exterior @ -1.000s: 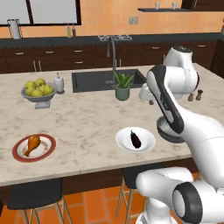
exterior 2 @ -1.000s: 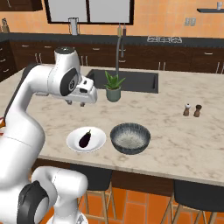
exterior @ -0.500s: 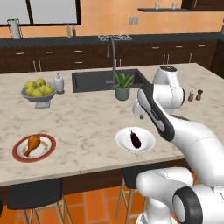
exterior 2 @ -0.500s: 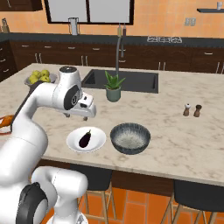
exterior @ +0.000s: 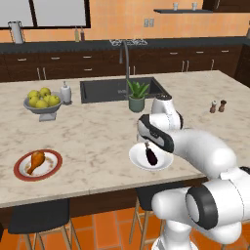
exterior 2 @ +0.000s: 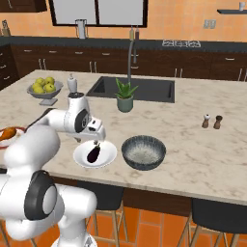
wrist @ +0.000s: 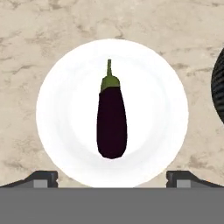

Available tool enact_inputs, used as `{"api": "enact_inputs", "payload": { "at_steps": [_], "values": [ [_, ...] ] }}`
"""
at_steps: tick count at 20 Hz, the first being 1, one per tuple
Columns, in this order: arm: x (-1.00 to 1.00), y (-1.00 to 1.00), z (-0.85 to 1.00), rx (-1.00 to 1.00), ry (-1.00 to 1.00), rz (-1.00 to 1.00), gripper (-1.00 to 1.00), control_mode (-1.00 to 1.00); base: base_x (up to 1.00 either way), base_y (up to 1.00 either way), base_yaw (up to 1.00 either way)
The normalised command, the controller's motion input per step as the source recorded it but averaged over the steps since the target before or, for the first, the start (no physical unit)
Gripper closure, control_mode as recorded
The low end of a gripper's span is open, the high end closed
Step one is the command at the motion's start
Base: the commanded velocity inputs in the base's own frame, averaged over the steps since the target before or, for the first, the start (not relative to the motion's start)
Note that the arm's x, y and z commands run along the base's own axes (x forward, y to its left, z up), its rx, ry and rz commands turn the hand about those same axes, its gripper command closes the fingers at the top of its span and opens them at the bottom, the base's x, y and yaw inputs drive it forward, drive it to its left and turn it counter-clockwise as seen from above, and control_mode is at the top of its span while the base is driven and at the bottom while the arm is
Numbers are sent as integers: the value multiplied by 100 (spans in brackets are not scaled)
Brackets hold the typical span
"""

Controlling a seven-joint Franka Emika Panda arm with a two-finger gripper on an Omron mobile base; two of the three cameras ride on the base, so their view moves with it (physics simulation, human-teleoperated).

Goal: Pick the chicken drumstick and eggplant from their plates and place them in the bowl. Then put the bowl in the fridge.

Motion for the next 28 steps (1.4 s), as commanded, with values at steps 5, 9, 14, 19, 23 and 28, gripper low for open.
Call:
{"api": "enact_inputs", "payload": {
  "at_steps": [5, 9, 14, 19, 23, 28],
  "values": [
    [1, 0, -72, -2, 0, -3, -100, -100, 0, 0, 0],
    [1, 0, -53, 0, 2, 0, -100, -100, 0, 0, 0],
    [6, 0, -27, 0, 1, 0, -100, -100, 0, 0, 0],
    [17, 0, -24, 0, 3, 0, -100, -100, 0, 0, 0],
    [25, 0, -28, 0, 3, 0, -100, -100, 0, 0, 0],
    [14, 0, -18, 0, 0, 0, 100, -100, 0, 0, 0]
  ]
}}
